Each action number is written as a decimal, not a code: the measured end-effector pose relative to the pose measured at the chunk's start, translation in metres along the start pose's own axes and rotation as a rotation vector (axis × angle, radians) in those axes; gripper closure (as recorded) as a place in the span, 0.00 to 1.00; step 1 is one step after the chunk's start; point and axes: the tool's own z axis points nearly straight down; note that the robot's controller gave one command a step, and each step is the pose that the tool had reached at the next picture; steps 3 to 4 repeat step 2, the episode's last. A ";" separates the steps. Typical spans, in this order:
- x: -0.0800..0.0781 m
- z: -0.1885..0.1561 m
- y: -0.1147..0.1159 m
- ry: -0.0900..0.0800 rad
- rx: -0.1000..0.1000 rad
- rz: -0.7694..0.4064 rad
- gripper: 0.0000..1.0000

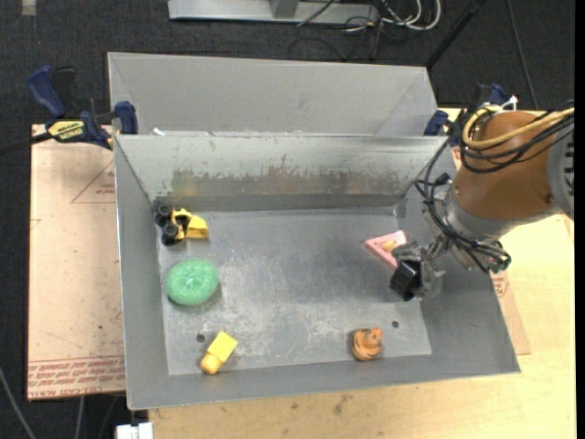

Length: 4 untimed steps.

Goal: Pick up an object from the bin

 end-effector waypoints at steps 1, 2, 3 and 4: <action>0.001 -0.006 0.001 0.003 -0.002 0.000 1.00; 0.001 -0.017 0.001 0.006 -0.005 0.001 1.00; 0.001 -0.017 0.001 0.006 -0.005 0.001 1.00; 0.001 -0.017 0.001 0.006 -0.005 0.001 1.00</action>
Offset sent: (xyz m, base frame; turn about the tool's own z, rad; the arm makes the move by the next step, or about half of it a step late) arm -0.0002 0.0000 0.0498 0.0000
